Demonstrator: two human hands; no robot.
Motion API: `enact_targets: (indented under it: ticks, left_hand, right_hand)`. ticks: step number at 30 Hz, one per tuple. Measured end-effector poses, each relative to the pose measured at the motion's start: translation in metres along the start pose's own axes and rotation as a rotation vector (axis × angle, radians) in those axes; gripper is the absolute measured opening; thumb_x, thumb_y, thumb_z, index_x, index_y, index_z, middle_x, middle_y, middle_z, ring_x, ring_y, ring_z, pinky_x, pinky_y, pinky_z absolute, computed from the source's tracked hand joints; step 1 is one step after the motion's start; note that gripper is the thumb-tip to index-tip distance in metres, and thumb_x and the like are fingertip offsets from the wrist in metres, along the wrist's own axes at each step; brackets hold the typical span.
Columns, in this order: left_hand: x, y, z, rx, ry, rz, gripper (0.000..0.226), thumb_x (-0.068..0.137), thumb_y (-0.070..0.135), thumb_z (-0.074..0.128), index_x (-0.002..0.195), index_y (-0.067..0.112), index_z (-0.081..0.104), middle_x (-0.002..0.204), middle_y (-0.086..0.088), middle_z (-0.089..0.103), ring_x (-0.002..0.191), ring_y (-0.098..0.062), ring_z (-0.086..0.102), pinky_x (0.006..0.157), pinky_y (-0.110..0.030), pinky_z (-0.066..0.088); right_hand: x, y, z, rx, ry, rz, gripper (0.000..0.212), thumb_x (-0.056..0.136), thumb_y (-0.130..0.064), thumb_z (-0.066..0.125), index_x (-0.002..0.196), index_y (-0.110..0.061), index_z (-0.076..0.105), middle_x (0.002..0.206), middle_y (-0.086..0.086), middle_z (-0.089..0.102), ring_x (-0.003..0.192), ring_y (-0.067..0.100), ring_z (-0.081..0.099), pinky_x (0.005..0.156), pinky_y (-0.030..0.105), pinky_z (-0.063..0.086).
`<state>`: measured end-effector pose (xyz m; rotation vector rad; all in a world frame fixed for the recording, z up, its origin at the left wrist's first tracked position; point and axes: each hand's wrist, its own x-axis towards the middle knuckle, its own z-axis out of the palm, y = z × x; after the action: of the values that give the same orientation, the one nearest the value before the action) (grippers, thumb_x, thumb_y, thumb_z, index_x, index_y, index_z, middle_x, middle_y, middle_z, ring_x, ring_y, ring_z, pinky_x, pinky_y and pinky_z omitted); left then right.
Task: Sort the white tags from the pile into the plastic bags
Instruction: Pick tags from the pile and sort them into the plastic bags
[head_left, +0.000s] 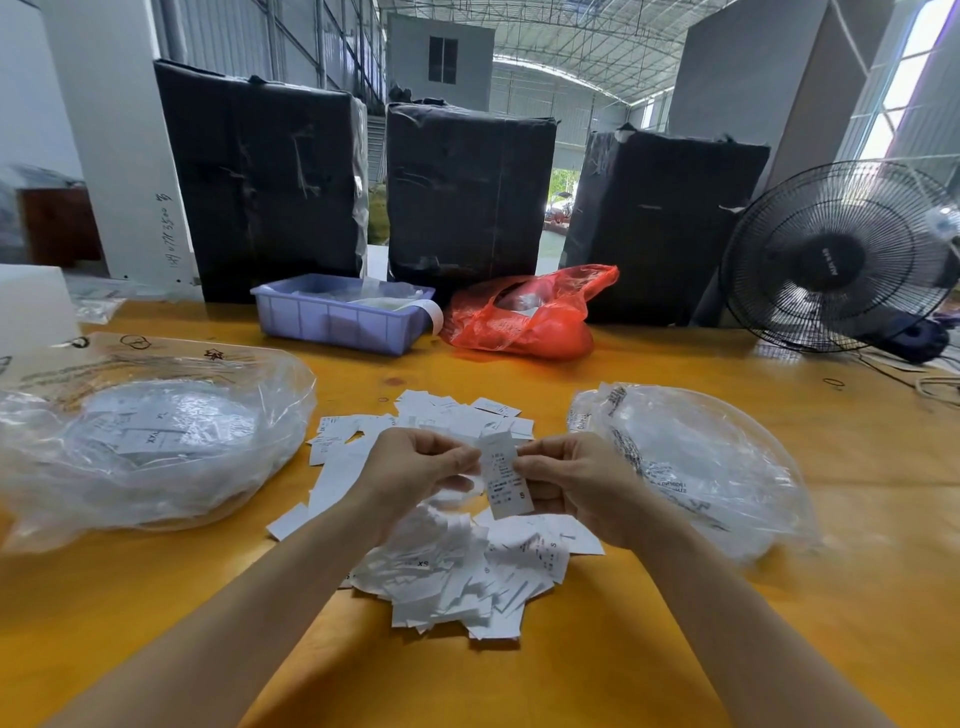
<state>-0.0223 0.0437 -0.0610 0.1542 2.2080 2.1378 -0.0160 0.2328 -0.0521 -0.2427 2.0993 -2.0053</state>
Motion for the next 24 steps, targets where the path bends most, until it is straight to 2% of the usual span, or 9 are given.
enact_targets:
  ticks: [3,5,8,11,13,15,19,24]
  left_hand:
    - [-0.001,0.001,0.001,0.000,-0.005,0.019,0.008,0.080,0.008,0.071,0.073,0.006,0.070,0.069,-0.005,0.073,0.056,-0.012,0.068,0.051,-0.014,0.049]
    - [-0.001,0.000,0.001,-0.011,-0.010,0.029,0.006,0.079,0.007,0.071,0.073,0.006,0.071,0.070,-0.007,0.074,0.058,-0.014,0.069,0.053,-0.015,0.050]
    - [0.000,-0.001,-0.001,-0.022,-0.007,0.035,0.004,0.079,0.009,0.072,0.079,0.004,0.071,0.075,-0.008,0.074,0.062,-0.016,0.070,0.056,-0.017,0.052]
    - [0.000,-0.001,-0.001,-0.030,-0.010,0.021,0.009,0.077,0.011,0.073,0.081,0.004,0.071,0.077,-0.007,0.075,0.063,-0.016,0.070,0.056,-0.016,0.051]
    - [-0.001,-0.001,-0.001,-0.017,-0.020,0.010,0.009,0.077,0.012,0.073,0.081,0.004,0.071,0.077,-0.007,0.075,0.063,-0.014,0.070,0.056,-0.016,0.051]
    - [-0.002,-0.001,0.001,0.001,-0.036,0.004,0.010,0.077,0.013,0.073,0.082,0.005,0.071,0.078,-0.007,0.075,0.063,-0.014,0.069,0.061,-0.021,0.052]
    - [-0.004,0.001,0.004,0.033,-0.061,0.007,0.008,0.076,0.015,0.074,0.079,0.008,0.072,0.078,-0.008,0.075,0.062,-0.014,0.068,0.074,-0.033,0.051]
    - [-0.004,0.001,0.005,0.040,-0.060,0.010,0.004,0.080,0.011,0.071,0.081,0.007,0.072,0.079,-0.008,0.075,0.063,-0.015,0.068,0.074,-0.033,0.048]
  right_hand:
    - [-0.001,-0.001,0.003,-0.104,-0.020,-0.023,0.010,0.081,0.001,0.067,0.090,-0.002,0.068,0.085,0.013,0.072,0.077,0.022,0.071,0.066,0.028,0.058]
    - [-0.002,0.001,0.005,-0.225,-0.001,-0.035,0.014,0.078,0.002,0.071,0.092,0.003,0.069,0.085,0.017,0.072,0.073,0.021,0.070,0.064,0.022,0.056]
    - [-0.001,0.001,0.006,-0.321,0.171,-0.171,0.004,0.078,-0.004,0.074,0.081,-0.002,0.072,0.067,0.008,0.068,0.053,0.007,0.057,0.049,0.016,0.043]
    - [0.001,-0.004,0.000,-0.021,0.341,-0.281,0.009,0.076,-0.004,0.074,0.071,-0.008,0.068,0.061,0.003,0.066,0.053,0.010,0.059,0.052,0.021,0.049]
    - [0.001,-0.007,-0.002,0.219,0.339,-0.276,0.009,0.075,0.002,0.071,0.076,-0.005,0.067,0.067,0.004,0.071,0.063,0.015,0.067,0.058,0.022,0.055]
    - [0.001,-0.009,0.002,0.267,0.298,-0.265,0.012,0.073,0.002,0.072,0.082,-0.004,0.067,0.072,0.006,0.073,0.069,0.018,0.070,0.061,0.025,0.057]
    - [-0.001,-0.005,0.014,0.042,0.315,-0.285,0.012,0.075,-0.006,0.074,0.084,-0.011,0.068,0.074,0.007,0.071,0.065,0.015,0.067,0.064,0.025,0.054]
    - [-0.002,-0.003,0.019,-0.088,0.310,-0.293,0.013,0.079,-0.006,0.073,0.091,-0.006,0.068,0.078,0.010,0.071,0.066,0.017,0.066,0.064,0.026,0.053]
